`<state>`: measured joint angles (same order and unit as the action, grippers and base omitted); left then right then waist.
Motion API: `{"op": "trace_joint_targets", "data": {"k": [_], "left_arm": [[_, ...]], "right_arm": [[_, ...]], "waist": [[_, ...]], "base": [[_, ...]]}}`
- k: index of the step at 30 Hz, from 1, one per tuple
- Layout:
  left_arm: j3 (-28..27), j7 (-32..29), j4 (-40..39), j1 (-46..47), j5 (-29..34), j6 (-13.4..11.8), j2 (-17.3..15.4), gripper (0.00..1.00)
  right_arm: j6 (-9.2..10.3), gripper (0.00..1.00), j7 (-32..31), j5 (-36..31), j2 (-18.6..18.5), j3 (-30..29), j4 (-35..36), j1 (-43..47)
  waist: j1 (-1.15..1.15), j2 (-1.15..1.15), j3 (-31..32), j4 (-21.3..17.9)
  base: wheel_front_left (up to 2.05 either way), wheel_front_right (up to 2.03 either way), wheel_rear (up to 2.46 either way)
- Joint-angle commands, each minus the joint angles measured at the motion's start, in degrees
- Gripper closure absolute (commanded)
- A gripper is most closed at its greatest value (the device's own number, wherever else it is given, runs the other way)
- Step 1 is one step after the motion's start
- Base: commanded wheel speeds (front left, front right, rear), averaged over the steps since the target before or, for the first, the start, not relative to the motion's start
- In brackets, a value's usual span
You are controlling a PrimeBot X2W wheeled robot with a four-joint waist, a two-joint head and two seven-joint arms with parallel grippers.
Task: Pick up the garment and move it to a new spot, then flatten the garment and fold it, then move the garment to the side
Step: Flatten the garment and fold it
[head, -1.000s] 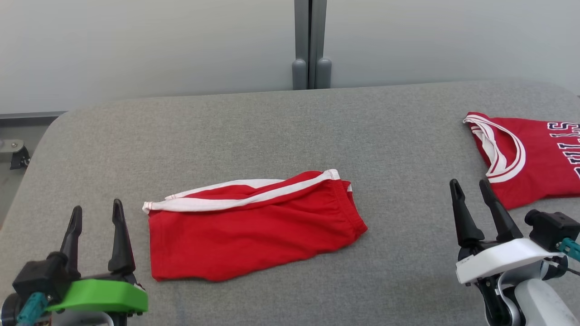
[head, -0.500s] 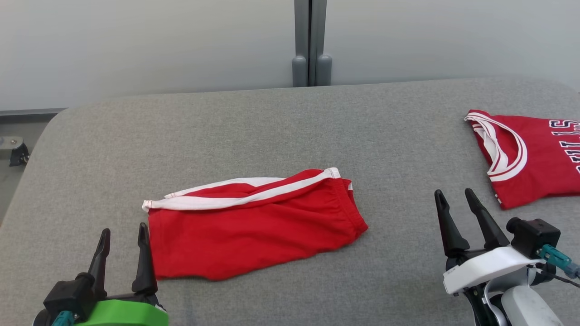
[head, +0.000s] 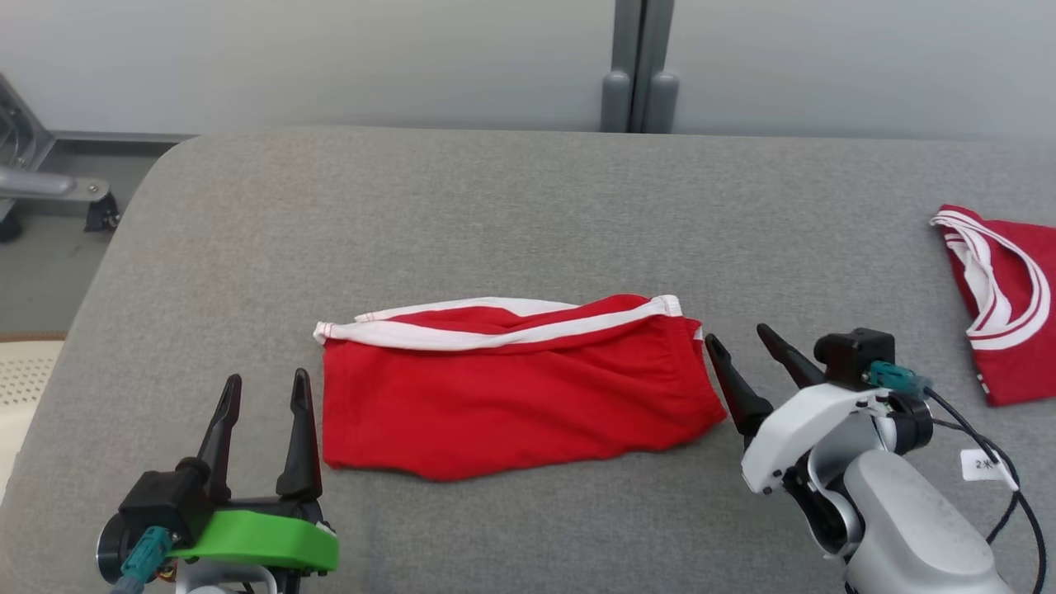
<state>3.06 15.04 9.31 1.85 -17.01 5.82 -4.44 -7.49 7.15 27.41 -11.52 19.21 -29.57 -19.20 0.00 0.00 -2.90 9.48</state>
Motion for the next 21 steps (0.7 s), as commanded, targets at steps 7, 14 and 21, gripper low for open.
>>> {"op": "trace_joint_targets", "data": {"k": [7, 14, 21], "left_arm": [[-0.71, 0.14, 0.72, 1.83, 1.35, 0.95, 0.99, 0.00], [-1.36, 0.14, 1.22, 2.25, 1.81, 1.27, 1.31, 0.00], [-1.87, 0.14, 1.54, 2.67, 2.05, 1.59, 1.45, 0.00]], "right_arm": [[0.00, 0.00, -4.30, 0.26, 1.19, 1.44, -10.96, -7.13], [0.03, 0.00, -6.48, 0.75, 1.66, 0.39, -19.58, -10.29], [0.03, 0.00, -9.33, 2.71, 3.43, 0.24, -25.33, -11.38]], "waist": [[0.00, 0.00, -2.77, 5.21], [0.00, 0.00, -3.27, 6.24], [0.00, 0.00, -4.02, 6.41]], "base": [[0.00, 0.00, 0.00], [0.00, 0.00, 0.00], [0.00, 0.00, 0.00]]}}
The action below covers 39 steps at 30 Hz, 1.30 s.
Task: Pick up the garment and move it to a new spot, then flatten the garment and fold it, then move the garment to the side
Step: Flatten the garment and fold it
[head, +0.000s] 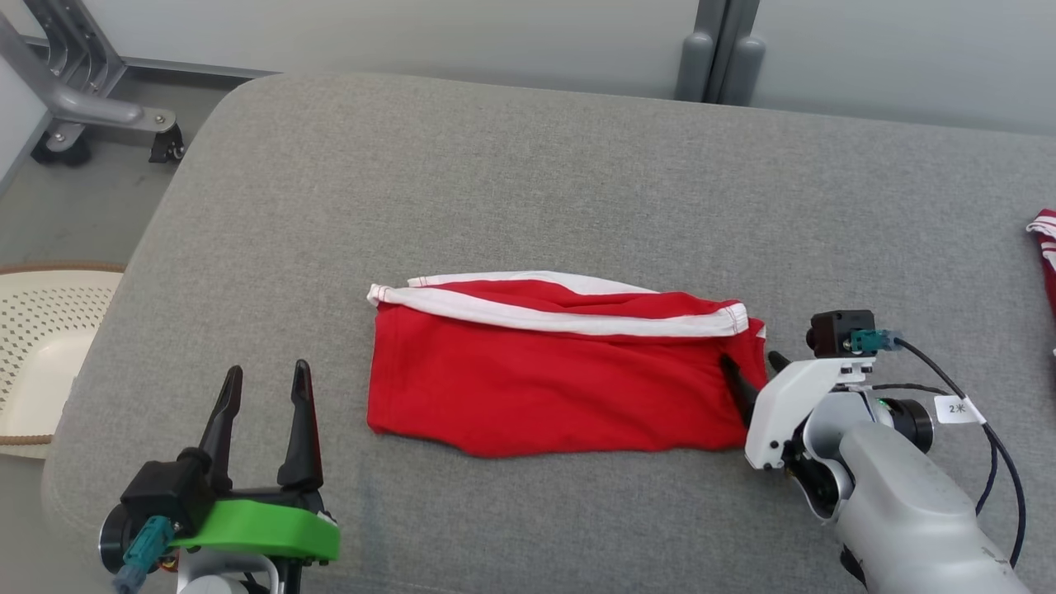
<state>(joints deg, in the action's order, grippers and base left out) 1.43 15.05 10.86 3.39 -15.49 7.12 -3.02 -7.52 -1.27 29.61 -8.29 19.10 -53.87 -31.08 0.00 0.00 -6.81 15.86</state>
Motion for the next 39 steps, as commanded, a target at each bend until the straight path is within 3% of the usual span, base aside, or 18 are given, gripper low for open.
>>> {"op": "trace_joint_targets", "data": {"k": [1, 4, 6, 7, 13, 17, 24, 31, 35, 39], "left_arm": [[-0.25, 0.13, 0.07, 1.21, 0.56, 0.30, 0.03, 0.00], [-0.26, 0.13, 0.46, 1.48, 0.61, 0.29, 0.05, 0.00], [-0.26, 0.13, 0.64, 1.67, 0.65, 0.33, 0.07, 0.00], [-0.26, 0.13, 0.70, 1.71, 0.63, 0.34, 0.07, 0.00], [-0.62, 0.13, 1.13, 1.07, 0.95, 0.41, 0.08, 0.00], [-0.78, 0.13, 1.16, 0.42, 1.05, 0.41, 0.08, 0.00], [-0.82, 0.13, 1.48, -0.38, 1.30, 0.43, 0.07, 0.00], [-0.09, 0.13, 1.80, 0.17, 1.29, 0.44, -0.25, 0.00], [0.46, 0.13, 2.14, 0.56, 1.26, 0.44, -0.44, 0.00], [1.23, 0.13, 2.64, 0.89, 0.96, 0.45, -0.52, 0.00]], "right_arm": [[0.06, 0.00, -1.91, 1.00, 0.32, 0.61, -1.66, 0.59], [0.08, 0.01, -5.21, 3.06, 0.72, 1.54, -3.59, 0.71], [0.08, 0.75, -6.93, 4.75, 1.31, 2.49, -3.71, 0.83], [0.07, 1.00, -7.30, 5.60, 1.52, 2.80, -3.29, 0.84], [0.03, 1.00, -7.32, 11.59, 0.68, 4.54, 1.51, -0.42], [0.04, 1.00, -8.19, 16.39, -2.02, 4.51, 5.05, -0.88], [0.05, 1.00, -11.07, 22.74, -9.16, 3.89, 10.66, 0.65], [0.05, 1.00, -13.14, 23.68, -16.36, 2.90, 12.81, 1.12], [0.04, 1.00, -14.26, 24.53, -17.13, 2.19, 13.91, 0.49], [0.04, 1.00, -16.73, 27.16, -15.33, 1.19, 14.94, 0.14]], "waist": [[0.00, 0.00, -0.19, 0.06], [0.00, 0.00, -0.39, 0.26], [0.00, 0.00, -0.34, 0.39], [0.00, 0.00, -0.27, 0.44], [0.00, 0.00, 0.72, 0.04], [0.00, 0.00, 1.65, -1.16], [0.00, 0.00, 2.84, -5.12], [0.00, 0.00, 3.01, -8.66], [0.00, 0.00, 3.08, -9.30], [0.00, 0.00, 3.29, -8.79]], "base": [[0.00, 0.00, 0.00], [0.00, 0.00, 0.00], [0.00, 0.00, 0.00], [0.00, 0.00, 0.00], [0.00, 0.00, 0.00], [0.00, 0.00, 0.00], [0.00, 0.00, 0.00], [0.00, 0.00, 0.00], [0.00, 0.00, 0.00], [0.00, 0.00, 0.00]]}}
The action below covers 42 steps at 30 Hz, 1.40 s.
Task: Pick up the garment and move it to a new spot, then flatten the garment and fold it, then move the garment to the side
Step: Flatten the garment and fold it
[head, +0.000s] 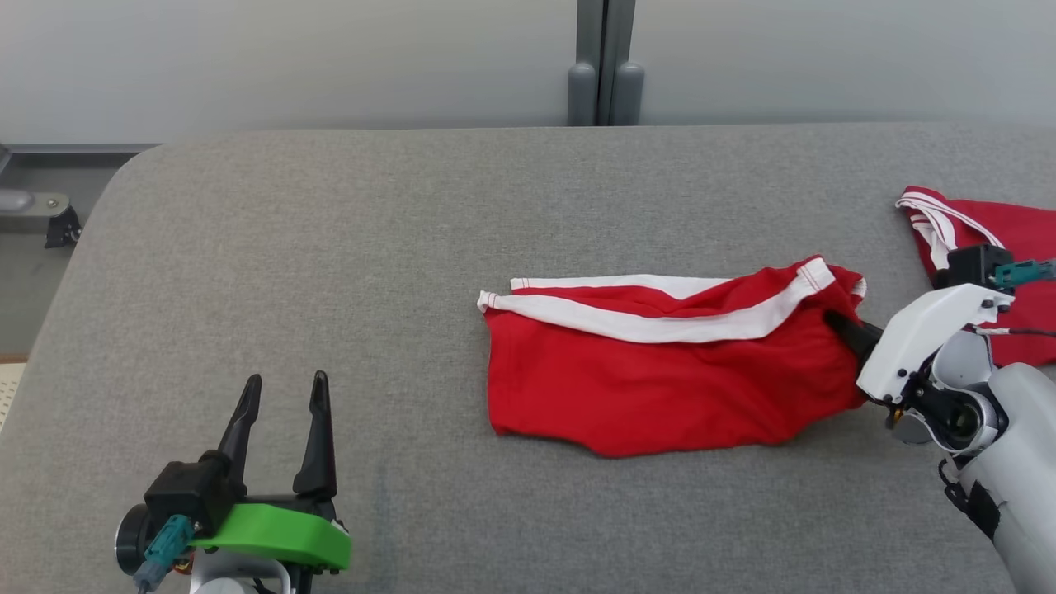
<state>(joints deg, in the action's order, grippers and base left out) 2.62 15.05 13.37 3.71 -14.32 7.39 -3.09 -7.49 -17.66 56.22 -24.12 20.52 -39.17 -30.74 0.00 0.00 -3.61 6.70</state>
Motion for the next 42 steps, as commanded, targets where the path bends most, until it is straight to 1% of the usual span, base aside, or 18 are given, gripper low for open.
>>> {"op": "trace_joint_targets", "data": {"k": [1, 8, 11, 15, 18, 24, 33, 34, 35, 36, 42], "left_arm": [[0.06, 0.13, 0.22, 0.59, -0.32, 0.18, -0.46, 0.00], [0.05, 0.14, 0.45, 0.68, -0.95, 0.19, -0.26, 0.00], [0.51, 0.13, 0.56, 0.81, -1.19, 0.19, -0.17, 0.00], [0.31, 0.13, 0.68, 1.11, -1.29, 0.19, -0.09, 0.00], [0.41, 0.13, 0.69, 1.30, -1.54, 0.19, 0.00, 0.00], [1.33, 0.13, 0.85, 1.73, -1.91, 0.19, 0.11, 0.00], [1.68, 0.13, 0.95, 2.42, -2.75, 0.19, 0.15, 0.00], [1.63, 0.13, 0.93, 2.45, -2.79, 0.19, 0.15, 0.00], [1.58, 0.13, 0.93, 2.47, -2.81, 0.19, 0.16, 0.00], [1.55, 0.13, 0.99, 2.51, -2.86, 0.19, 0.16, 0.00], [1.63, 0.13, 1.28, 2.84, -2.76, 0.03, 0.15, 0.00]], "right_arm": [[0.01, 1.00, -1.07, 1.50, 0.90, -0.64, 0.31, -0.20], [0.00, 1.00, -7.44, 10.96, 6.11, -4.44, 2.08, 0.63], [0.00, 1.00, -8.36, 14.07, 8.56, -6.41, 2.12, 0.11], [0.00, 1.00, -8.96, 18.55, 12.68, -9.56, 0.49, -1.25], [0.00, 1.00, -9.40, 21.07, 15.95, -10.89, -0.95, -1.81], [0.00, 1.00, -7.27, 21.17, 19.47, -10.05, -3.70, -3.24], [0.00, 1.00, -1.76, 19.57, 20.89, -7.54, -9.68, -6.55], [-0.01, 0.80, -1.53, 19.75, 20.91, -7.34, -10.09, -6.71], [-0.01, 0.52, -1.26, 20.11, 21.01, -6.99, -10.36, -6.92], [0.00, 0.00, -1.09, 20.59, 21.07, -6.69, -9.84, -7.12], [0.00, 0.00, 0.23, 24.57, 21.17, -3.08, -4.32, -5.47]], "waist": [[0.00, 0.00, 0.09, 0.67], [0.00, 0.00, -0.45, 4.28], [0.00, 0.00, -0.88, 5.77], [0.00, 0.00, -1.40, 7.74], [0.00, 0.00, -1.78, 9.03], [0.00, 0.00, -2.42, 10.83], [0.00, 0.00, -3.32, 11.83], [0.00, 0.00, -3.37, 11.80], [0.00, 0.00, -3.42, 11.72], [0.00, 0.00, -3.45, 11.62], [0.00, 0.00, -2.99, 10.33]], "base": [[0.00, 0.00, 0.00], [0.00, 0.00, 0.00], [0.00, 0.00, 0.00], [0.00, 0.00, 0.00], [0.00, 0.00, 0.00], [0.00, 0.00, 0.00], [0.00, 0.00, 0.00], [0.00, 0.00, 0.00], [0.00, 0.00, 0.00], [0.00, 0.00, 0.00], [0.00, 0.00, 0.00]]}}
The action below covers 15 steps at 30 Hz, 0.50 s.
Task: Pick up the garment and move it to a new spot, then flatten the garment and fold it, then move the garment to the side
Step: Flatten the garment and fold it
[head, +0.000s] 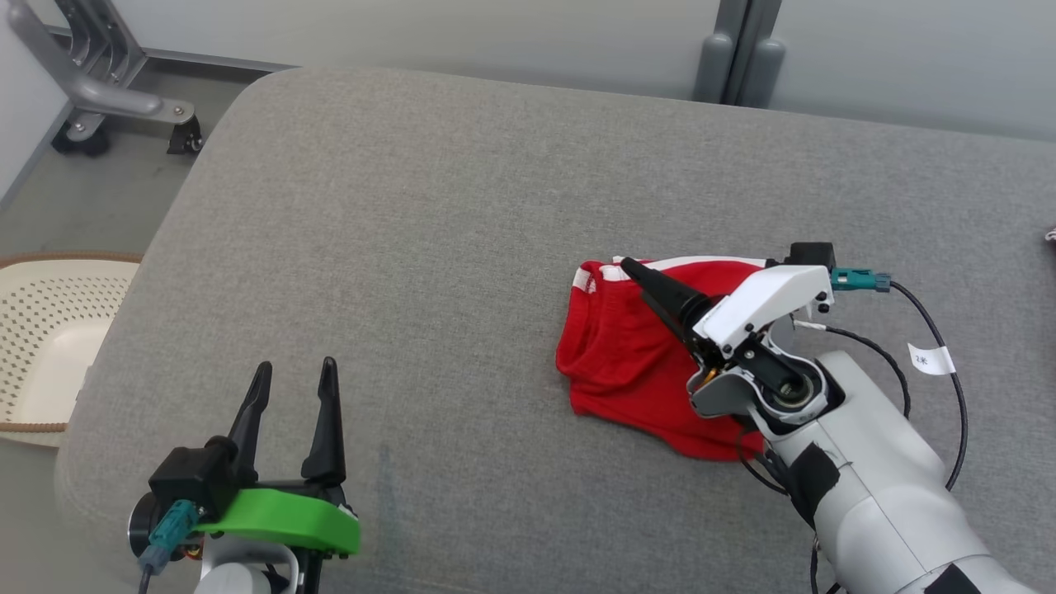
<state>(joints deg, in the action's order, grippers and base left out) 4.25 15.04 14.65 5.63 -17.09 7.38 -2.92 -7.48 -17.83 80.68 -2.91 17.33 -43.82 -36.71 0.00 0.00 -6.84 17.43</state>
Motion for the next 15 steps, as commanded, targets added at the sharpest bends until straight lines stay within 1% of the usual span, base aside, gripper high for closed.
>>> {"op": "trace_joint_targets", "data": {"k": [1, 5, 10, 15], "left_arm": [[-0.13, 0.14, 0.00, 0.88, 0.16, 0.03, -0.03, 0.00], [-0.61, 0.14, -0.16, 0.56, 0.73, -0.01, -0.04, 0.00], [-1.38, 0.14, -0.60, 0.36, 1.63, 0.04, -0.04, 0.00], [-1.90, 0.14, -1.35, 0.04, 2.43, 0.09, -0.04, 0.00]], "right_arm": [[-0.02, 0.00, 0.97, 0.55, -0.10, 0.60, 1.66, 0.63], [-0.01, 0.00, 3.64, 0.78, -0.49, 1.30, 8.34, 1.86], [-0.02, 0.00, 6.97, -0.28, -3.24, 2.06, 17.63, 3.93], [-0.02, 0.00, 11.46, -3.56, -8.18, 3.28, 25.67, 6.18]], "waist": [[0.00, 0.00, 0.46, -0.77], [0.00, 0.00, 1.09, -2.37], [0.00, 0.00, 2.05, -4.75], [0.00, 0.00, 3.12, -7.63]], "base": [[0.00, 0.00, 0.00], [0.00, 0.00, 0.00], [0.00, 0.00, 0.00], [0.00, 0.00, 0.00]]}}
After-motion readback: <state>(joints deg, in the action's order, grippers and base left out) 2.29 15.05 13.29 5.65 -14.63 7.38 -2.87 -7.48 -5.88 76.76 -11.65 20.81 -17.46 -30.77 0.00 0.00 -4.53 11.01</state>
